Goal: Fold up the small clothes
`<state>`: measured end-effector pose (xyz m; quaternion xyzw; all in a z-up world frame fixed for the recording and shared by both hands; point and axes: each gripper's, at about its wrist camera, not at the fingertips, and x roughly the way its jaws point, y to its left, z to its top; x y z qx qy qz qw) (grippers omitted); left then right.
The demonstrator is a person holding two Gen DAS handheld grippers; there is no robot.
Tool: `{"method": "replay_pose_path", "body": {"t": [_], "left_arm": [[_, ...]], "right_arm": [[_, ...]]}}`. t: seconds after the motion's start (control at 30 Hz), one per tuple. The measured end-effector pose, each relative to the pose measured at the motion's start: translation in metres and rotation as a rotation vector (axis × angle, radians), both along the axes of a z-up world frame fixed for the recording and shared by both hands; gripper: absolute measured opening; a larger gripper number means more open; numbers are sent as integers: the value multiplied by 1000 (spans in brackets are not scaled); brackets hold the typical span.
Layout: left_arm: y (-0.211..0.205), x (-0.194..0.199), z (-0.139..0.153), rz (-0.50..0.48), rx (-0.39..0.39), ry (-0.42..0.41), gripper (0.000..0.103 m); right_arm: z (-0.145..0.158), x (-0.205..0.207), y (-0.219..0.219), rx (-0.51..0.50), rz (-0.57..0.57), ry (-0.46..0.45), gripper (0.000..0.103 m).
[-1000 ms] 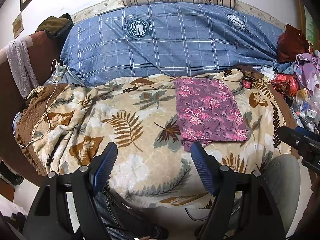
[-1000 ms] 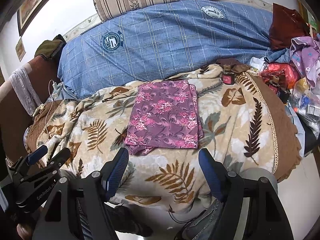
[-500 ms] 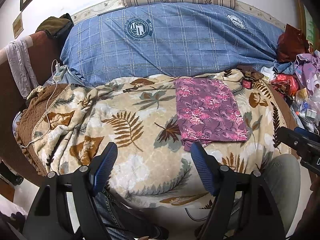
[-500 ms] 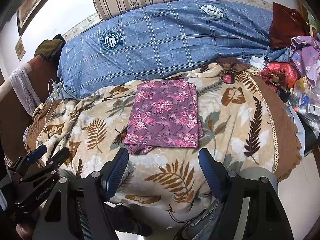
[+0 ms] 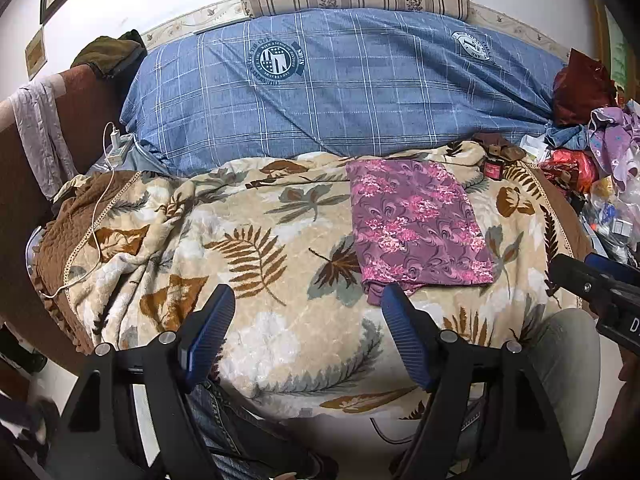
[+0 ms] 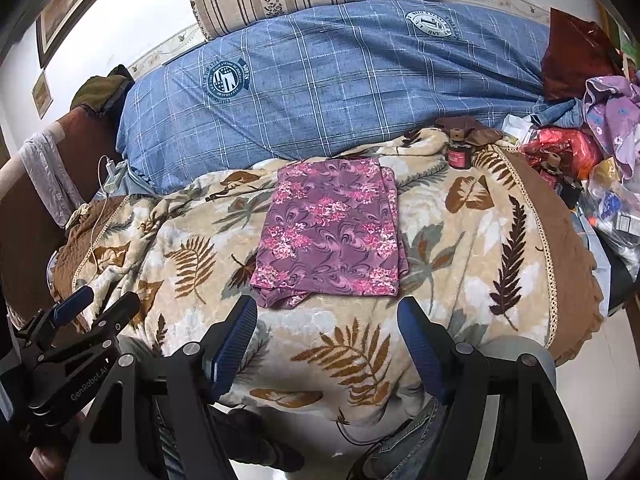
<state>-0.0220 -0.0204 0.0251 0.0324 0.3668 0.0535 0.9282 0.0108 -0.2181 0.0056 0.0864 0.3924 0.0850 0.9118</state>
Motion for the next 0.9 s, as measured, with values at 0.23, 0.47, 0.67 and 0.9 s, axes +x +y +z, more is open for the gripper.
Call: {"method": "replay_pose_path", "body": {"t": [0.23, 0.47, 0.67, 0.9], "left_arm": [[-1, 0, 1, 0, 0, -3, 76], [-1, 0, 1, 2, 1, -4, 76], [-1, 0, 1, 4, 3, -7, 76], [0, 0, 0, 5, 1, 0, 76]], "right_arm": [[2, 2, 2, -1, 6, -3, 75], [2, 3, 3, -5, 12, -2, 75], [2, 3, 3, -5, 13, -1, 75], [1, 4, 2, -4, 12, 2, 75]]}}
